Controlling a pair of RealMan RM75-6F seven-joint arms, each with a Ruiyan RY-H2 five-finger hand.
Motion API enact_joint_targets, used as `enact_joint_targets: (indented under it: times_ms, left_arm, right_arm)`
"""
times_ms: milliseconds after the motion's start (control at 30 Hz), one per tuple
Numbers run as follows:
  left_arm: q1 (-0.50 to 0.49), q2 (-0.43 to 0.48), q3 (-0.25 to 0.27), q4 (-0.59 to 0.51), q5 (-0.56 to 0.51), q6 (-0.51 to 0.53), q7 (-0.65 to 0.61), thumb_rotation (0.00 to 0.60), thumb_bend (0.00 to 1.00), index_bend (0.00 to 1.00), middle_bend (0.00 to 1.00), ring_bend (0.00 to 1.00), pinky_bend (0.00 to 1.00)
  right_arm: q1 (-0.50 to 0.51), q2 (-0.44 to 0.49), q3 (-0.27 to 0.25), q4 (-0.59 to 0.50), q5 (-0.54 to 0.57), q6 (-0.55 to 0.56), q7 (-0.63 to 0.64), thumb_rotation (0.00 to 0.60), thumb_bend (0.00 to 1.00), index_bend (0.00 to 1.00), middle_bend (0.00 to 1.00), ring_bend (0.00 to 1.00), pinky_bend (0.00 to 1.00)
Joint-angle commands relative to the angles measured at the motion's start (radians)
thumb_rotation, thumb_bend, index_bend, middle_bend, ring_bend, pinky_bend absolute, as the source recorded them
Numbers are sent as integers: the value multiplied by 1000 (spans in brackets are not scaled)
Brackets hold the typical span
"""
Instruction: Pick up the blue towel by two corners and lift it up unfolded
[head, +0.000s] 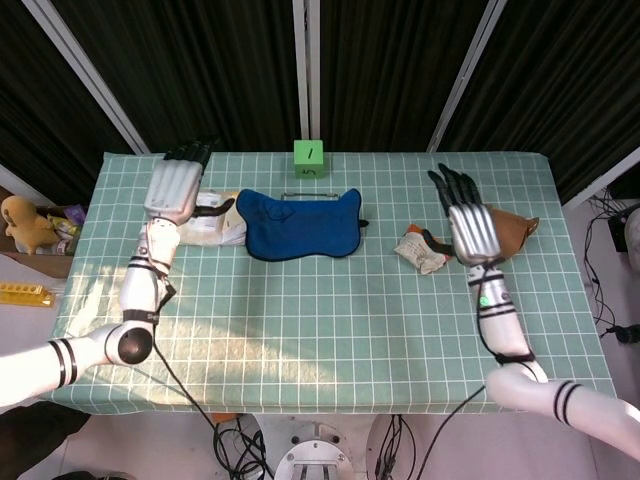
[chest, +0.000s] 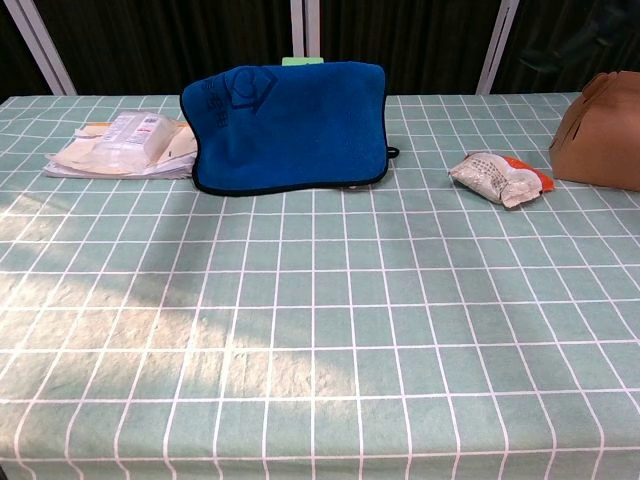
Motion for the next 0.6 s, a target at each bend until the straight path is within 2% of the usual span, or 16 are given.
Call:
enact_joint_targets:
  times_ms: [33,100,200,300,433,600]
  left_arm:
    - [390,32,324,-87,500,361,-219,373,160,68,106,124,209]
    - [455,15,377,-65,536,411,-213,374,159,68,106,124,209]
    - [528,-3,428,-32,563,462,-193,372,154,68,104,117,206]
    - [597,-24,464,18,588,507,-192,331,142,68,100,110,200]
    - [661,-42,479,77,614,541,-254,298,129,68,99,110,194]
    - [709,-55,466,127,640,576,-325,291,130,66,95,110,192]
  right_arm:
    - [-213,93,-197,-91,-134,190,-34,600,234,0,0,0,0]
    - [-274,76,-234,-60,-149,249,-60,600,233,0,0,0,0]
    - [-362,35,-278,5,-146,318,-94,600,241,0,0,0,0]
    - [-436,-1,-312,63,-157,368,-92,600,242,0,0,0,0]
    - [-501,-24,-332,121,-186,418,-81,600,244,0,0,0,0]
    - [-531,-13,-317,127,-209,444,-86,600,268,0,0,0,0]
